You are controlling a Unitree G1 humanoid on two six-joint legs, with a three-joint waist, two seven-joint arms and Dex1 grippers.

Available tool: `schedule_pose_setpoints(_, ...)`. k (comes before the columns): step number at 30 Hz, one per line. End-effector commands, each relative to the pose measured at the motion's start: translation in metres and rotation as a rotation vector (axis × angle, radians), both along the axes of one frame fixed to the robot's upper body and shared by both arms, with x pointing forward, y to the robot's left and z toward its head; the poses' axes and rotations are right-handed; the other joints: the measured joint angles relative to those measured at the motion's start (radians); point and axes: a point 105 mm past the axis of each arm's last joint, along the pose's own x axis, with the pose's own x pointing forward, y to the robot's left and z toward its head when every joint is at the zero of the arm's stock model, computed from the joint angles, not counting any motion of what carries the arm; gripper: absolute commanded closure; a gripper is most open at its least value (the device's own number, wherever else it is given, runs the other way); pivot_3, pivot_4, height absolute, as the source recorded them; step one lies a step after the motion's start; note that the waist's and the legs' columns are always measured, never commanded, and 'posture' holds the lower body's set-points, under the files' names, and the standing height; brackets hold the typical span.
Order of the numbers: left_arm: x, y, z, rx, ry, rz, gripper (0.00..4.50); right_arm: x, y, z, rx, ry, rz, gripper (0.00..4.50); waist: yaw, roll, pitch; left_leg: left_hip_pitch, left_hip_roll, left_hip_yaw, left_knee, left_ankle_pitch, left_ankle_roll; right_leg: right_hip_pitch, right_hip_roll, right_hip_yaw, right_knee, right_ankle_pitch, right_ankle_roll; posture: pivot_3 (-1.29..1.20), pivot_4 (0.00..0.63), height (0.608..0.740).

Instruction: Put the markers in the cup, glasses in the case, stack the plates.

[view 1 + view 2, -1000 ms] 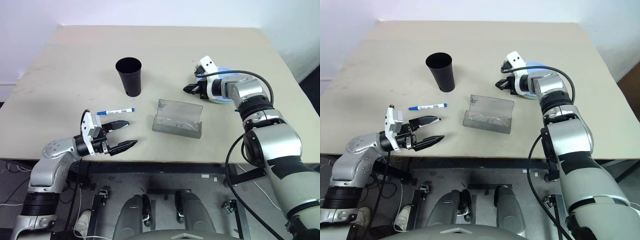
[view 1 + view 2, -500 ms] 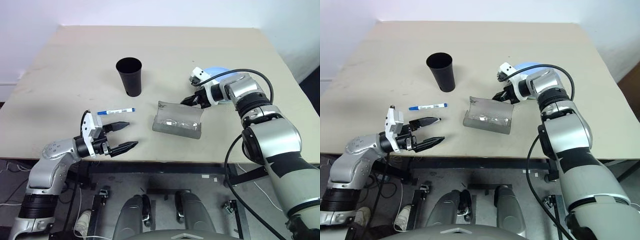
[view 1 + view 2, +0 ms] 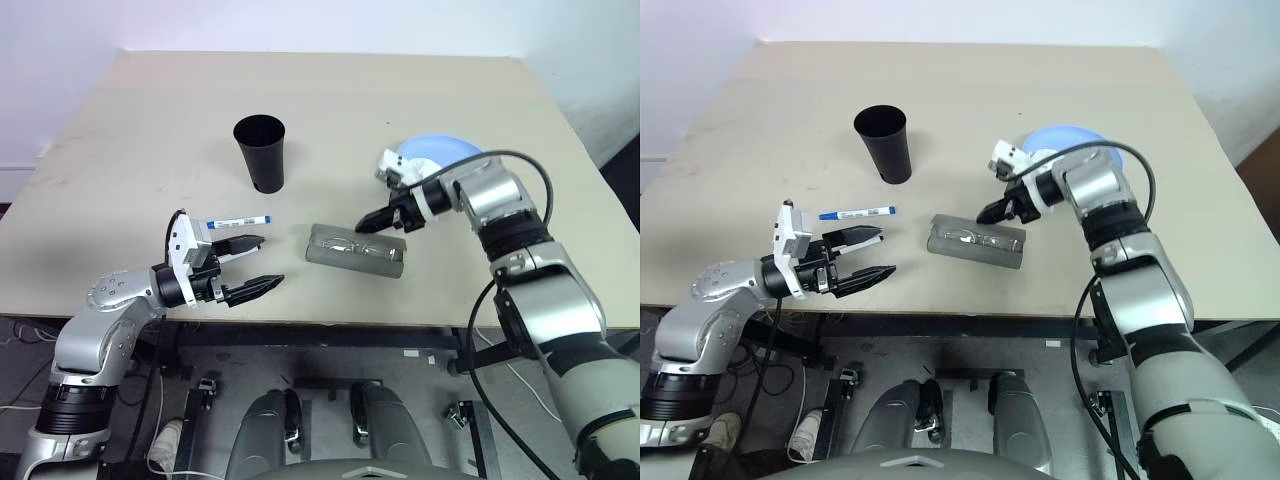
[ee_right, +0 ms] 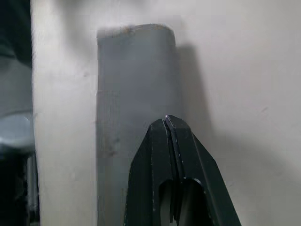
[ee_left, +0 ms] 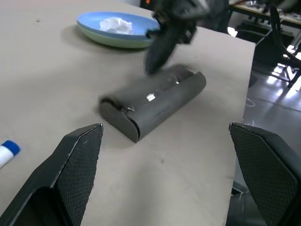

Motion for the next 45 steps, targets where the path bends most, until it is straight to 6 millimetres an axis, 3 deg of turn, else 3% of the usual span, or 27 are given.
schedule_pose_setpoints(1,0.001,0.005,0.019,-0.011,-0.052,0.002,0.00,-0.008,0.006,0.010,0.024,-0.031,0.021,4.48,-0.001,0.000,0.000,0.000,0.000,0.000,0.000,0.000,0.000,0.000,0.000,0.000,0.000,0.000,0.000,0.00,0.150,0.710)
schedule_pose_setpoints(7,0.004,0.013,0.020,-0.015,-0.050,0.034,0.00,-0.017,0.008,-0.007,0.017,-0.058,0.011,4.48,0.000,-0.001,0.000,0.001,0.000,0.000,0.000,0.000,-0.001,0.000,0.000,0.000,0.000,0.000,0.000,0.00,0.150,0.710)
schedule_pose_setpoints(13,0.008,0.024,0.019,-0.013,-0.043,0.081,0.00,-0.031,0.019,0.005,0.089,-0.130,0.067,4.48,0.000,-0.001,0.000,0.002,0.000,0.000,0.000,0.000,-0.001,0.001,0.000,0.000,0.000,0.000,-0.001,0.00,0.150,0.710)
schedule_pose_setpoints(17,0.007,0.026,0.015,-0.012,-0.041,0.085,0.00,-0.038,0.023,-0.011,0.083,-0.118,0.067,4.48,0.001,-0.001,0.000,0.002,0.000,0.000,0.000,0.000,-0.001,0.001,0.000,0.000,0.000,-0.001,-0.002,0.00,0.150,0.710)
schedule_pose_setpoints(21,0.008,0.032,0.013,-0.019,-0.040,0.104,0.00,-0.030,0.027,-0.013,0.100,-0.128,0.010,4.48,0.001,-0.001,0.000,0.002,0.000,0.000,0.000,0.000,-0.001,0.001,0.000,0.000,0.000,-0.001,-0.002,0.00,0.150,0.710)
schedule_pose_setpoints(31,0.005,0.061,0.027,-0.036,-0.038,0.162,0.00,-0.056,0.034,0.055,0.336,-0.176,0.119,4.48,0.009,-0.001,0.000,0.002,0.000,0.000,0.000,0.000,0.000,0.001,0.000,0.000,0.000,-0.001,-0.002,0.00,0.150,0.710)
schedule_pose_setpoints(39,0.014,0.086,0.010,0.181,0.011,0.145,0.00,-0.056,0.035,0.062,0.348,-0.198,0.054,4.48,0.020,-0.001,0.000,0.003,0.000,0.000,-0.001,-0.003,0.004,-0.002,0.000,0.000,-0.001,-0.001,-0.003,0.00,0.150,0.710)
schedule_pose_setpoints(42,0.025,0.084,0.011,0.228,0.002,0.108,0.59,-0.056,0.035,0.060,0.348,-0.194,0.028,4.50,0.029,-0.001,0.000,0.002,0.000,0.000,-0.001,-0.003,0.004,-0.003,-0.001,-0.001,-0.001,-0.001,-0.004,0.00,0.150,0.710)
schedule_pose_setpoints(45,0.037,0.079,0.016,0.254,-0.009,0.068,1.62,-0.055,0.036,0.060,0.356,-0.194,0.006,4.50,0.029,-0.001,0.000,-0.001,-0.001,0.000,-0.001,-0.002,0.003,-0.004,-0.002,-0.002,-0.002,-0.001,-0.004,0.00,0.150,0.710)
